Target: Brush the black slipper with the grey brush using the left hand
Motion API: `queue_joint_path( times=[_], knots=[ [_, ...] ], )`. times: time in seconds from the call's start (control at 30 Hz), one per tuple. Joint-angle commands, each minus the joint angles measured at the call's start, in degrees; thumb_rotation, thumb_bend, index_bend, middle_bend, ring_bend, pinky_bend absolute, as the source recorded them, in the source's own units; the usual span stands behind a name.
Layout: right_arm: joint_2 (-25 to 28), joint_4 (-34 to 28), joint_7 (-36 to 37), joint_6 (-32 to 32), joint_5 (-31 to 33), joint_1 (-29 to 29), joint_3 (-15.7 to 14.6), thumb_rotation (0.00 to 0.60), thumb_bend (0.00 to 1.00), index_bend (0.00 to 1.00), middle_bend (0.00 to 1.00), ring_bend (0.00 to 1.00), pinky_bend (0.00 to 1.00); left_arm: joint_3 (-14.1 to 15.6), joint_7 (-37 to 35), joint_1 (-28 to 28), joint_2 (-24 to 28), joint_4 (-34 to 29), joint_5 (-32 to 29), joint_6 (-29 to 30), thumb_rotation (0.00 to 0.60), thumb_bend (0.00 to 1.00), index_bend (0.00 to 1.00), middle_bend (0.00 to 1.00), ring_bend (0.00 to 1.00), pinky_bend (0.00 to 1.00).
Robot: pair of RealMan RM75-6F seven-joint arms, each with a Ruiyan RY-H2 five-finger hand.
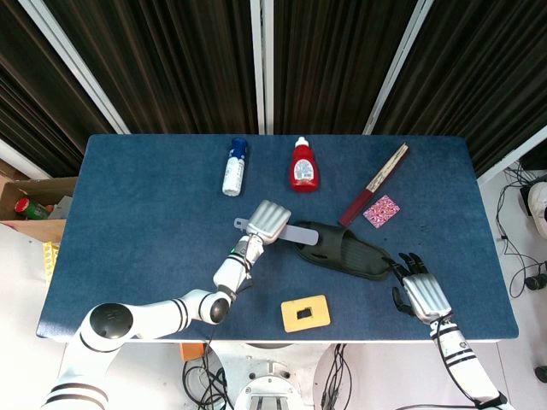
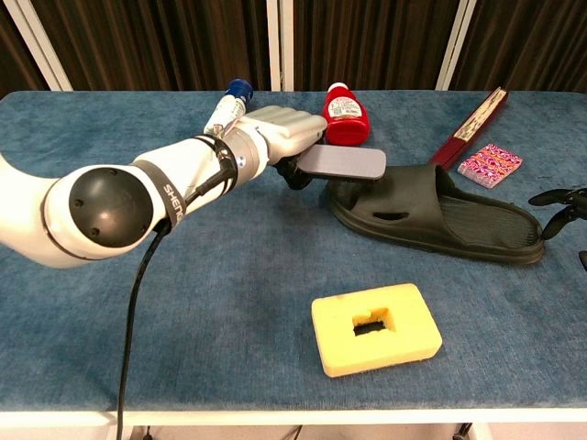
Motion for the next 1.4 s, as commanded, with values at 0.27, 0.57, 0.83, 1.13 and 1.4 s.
queue_joint_path(
  times=[0.27, 0.57, 0.83, 1.13, 1.4],
  knots=[
    [-0.16, 0.37, 0.44, 0.09, -0.04, -0.03, -0.03, 0.6, 0.64, 0.13, 0.29, 0.04, 0.0, 1.58, 2.6, -0.86, -2.1, 2.8, -1.32, -1.73, 0.6, 0.69, 1.0, 1.0, 1.0, 1.0],
    [-0.01, 0.41, 0.61, 0.29, -0.11, -0.11, -0.06, 0.6, 0.64, 0.13, 0.29, 0.04, 0.0, 3.11, 9.37, -0.67, -2.25, 6.56, -3.56, -0.17, 0.6, 0.68, 1.0, 1.0, 1.0, 1.0],
    [-0.14, 0.5, 0.71, 0.47, -0.25, -0.11, -0.03, 0.6, 0.65, 0.13, 0.29, 0.04, 0.0, 2.81, 12.87, 1.51, 1.32, 5.02, -6.3, 2.34, 0.6, 0.68, 1.0, 1.0, 1.0, 1.0],
    [-0.3, 0.54, 0.96, 1.54, -1.04, -0.2, 0.1, 0.6, 0.65, 0.13, 0.21, 0.02, 0.0, -1.02, 2.5, 7.7, 11.1, -9.16, -4.94, 6.61, 0.6, 0.68, 1.0, 1.0, 1.0, 1.0],
    [-2.92, 3.45, 4.1, 8.49, -5.32, -1.14, 1.1, 0.6, 0.5, 0.0, 0.0, 0.0, 0.0, 0.69, -5.07, 15.42, 20.06, -20.42, -2.28, 10.98, 0.6, 0.68, 1.0, 1.0, 1.0, 1.0]
  ],
)
